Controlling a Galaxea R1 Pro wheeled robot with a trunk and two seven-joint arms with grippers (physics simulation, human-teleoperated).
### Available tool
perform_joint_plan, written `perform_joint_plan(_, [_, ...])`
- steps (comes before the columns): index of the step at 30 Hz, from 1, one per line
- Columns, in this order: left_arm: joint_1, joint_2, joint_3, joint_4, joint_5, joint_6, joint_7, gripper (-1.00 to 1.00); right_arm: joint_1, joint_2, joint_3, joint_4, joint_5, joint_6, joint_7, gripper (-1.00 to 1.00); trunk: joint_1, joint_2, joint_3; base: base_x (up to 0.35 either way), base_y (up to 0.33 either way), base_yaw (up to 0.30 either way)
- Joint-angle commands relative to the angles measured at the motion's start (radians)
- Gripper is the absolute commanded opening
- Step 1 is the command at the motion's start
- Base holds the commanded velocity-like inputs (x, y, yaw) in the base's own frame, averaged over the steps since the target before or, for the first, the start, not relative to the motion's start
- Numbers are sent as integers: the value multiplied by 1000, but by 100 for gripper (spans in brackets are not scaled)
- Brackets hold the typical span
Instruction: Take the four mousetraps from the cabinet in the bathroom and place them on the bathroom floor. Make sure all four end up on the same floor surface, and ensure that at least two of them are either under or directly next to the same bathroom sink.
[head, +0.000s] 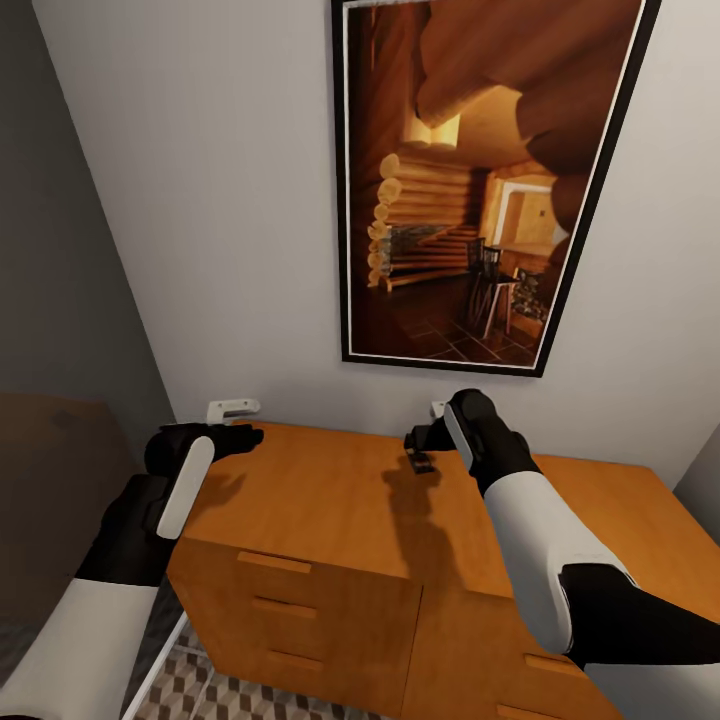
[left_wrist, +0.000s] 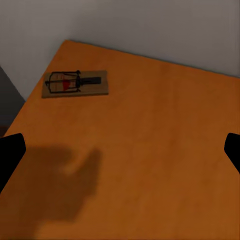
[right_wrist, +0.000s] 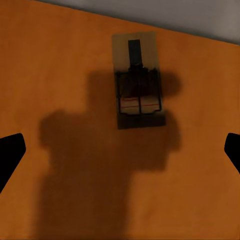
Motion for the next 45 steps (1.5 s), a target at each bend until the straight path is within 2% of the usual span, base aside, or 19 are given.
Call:
perform_joint_plan(1, [-1,1,-2,-1,11,2,11,100,-1,1,-5,0,10,4,7,100,0,-1,-1,0,0,0])
perform_joint_plan(11, [-1,1,-2,0,35,2,5,100,-1,0,-3,1,9,4,8,100,0,-1,-1,0,0,0])
perform_joint_plan(20, [-1,7,-2,1,83,1,-42,100,-1,-2,-9,1,5,4,9,100,0,-1,-1,0,0,0])
perform_joint_plan(24, [-1,17,-1,1,99,1,-65,100,-1,-4,-8,0,6,4,9,100,0,-1,-1,0,0,0])
perform_joint_plan(34, [-1,54,-1,1,107,-1,-121,100,-1,-7,-6,0,12,4,7,100,0,-1,-1,0,0,0])
perform_joint_plan(45, [-1,63,0,1,101,-2,-182,100,-1,-7,-5,0,13,4,1,100,0,-1,-1,0,0,0])
